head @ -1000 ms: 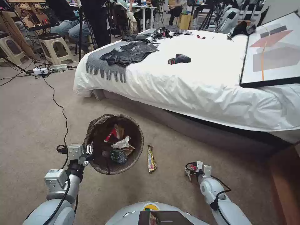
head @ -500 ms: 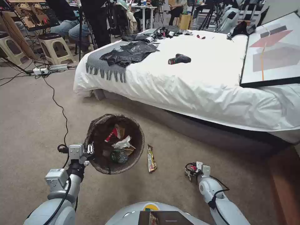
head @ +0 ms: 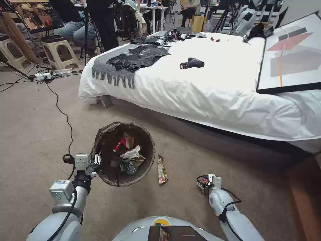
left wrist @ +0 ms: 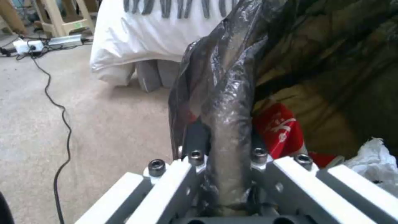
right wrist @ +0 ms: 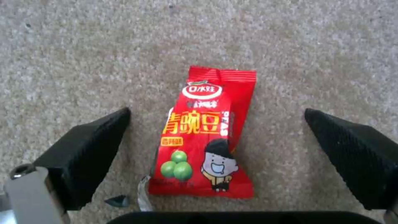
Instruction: Pick up the trash bin, then pick up the garbage from the floor and place it into the trash bin.
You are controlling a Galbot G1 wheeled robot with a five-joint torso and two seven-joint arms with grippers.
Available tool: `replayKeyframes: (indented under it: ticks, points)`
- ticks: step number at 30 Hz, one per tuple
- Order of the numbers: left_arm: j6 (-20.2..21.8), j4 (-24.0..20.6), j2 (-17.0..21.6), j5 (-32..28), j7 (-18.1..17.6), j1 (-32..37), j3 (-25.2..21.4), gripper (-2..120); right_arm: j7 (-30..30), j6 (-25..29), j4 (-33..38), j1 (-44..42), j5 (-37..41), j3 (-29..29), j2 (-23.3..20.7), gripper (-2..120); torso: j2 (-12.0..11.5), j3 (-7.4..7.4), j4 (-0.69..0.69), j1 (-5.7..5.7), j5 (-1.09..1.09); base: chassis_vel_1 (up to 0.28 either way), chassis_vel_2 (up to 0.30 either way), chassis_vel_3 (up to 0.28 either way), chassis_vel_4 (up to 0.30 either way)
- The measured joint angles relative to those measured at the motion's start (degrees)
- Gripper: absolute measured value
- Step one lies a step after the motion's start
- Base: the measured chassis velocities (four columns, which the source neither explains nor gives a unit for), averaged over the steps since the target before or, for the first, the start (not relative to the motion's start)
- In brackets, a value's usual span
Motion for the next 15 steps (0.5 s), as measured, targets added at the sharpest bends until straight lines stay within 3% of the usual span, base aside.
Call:
replayKeyframes:
  ticks: [4,15]
  points:
    - [0.00,0.00,0.00,0.00,0.01,-0.07,0.08,3,0.22,0.04,0.02,0.02,0.08,-0.19,0.10,95,0.00,-0.01,-0.02,0.00,-0.02,0.000,0.000,0.000,0.000]
    - [-0.09,0.00,-0.03,0.06,0.02,-0.22,0.25,3,0.67,0.24,0.53,-0.34,0.25,-0.98,0.17,68,0.01,-0.01,0.01,0.00,0.01,0.000,0.000,0.000,0.000]
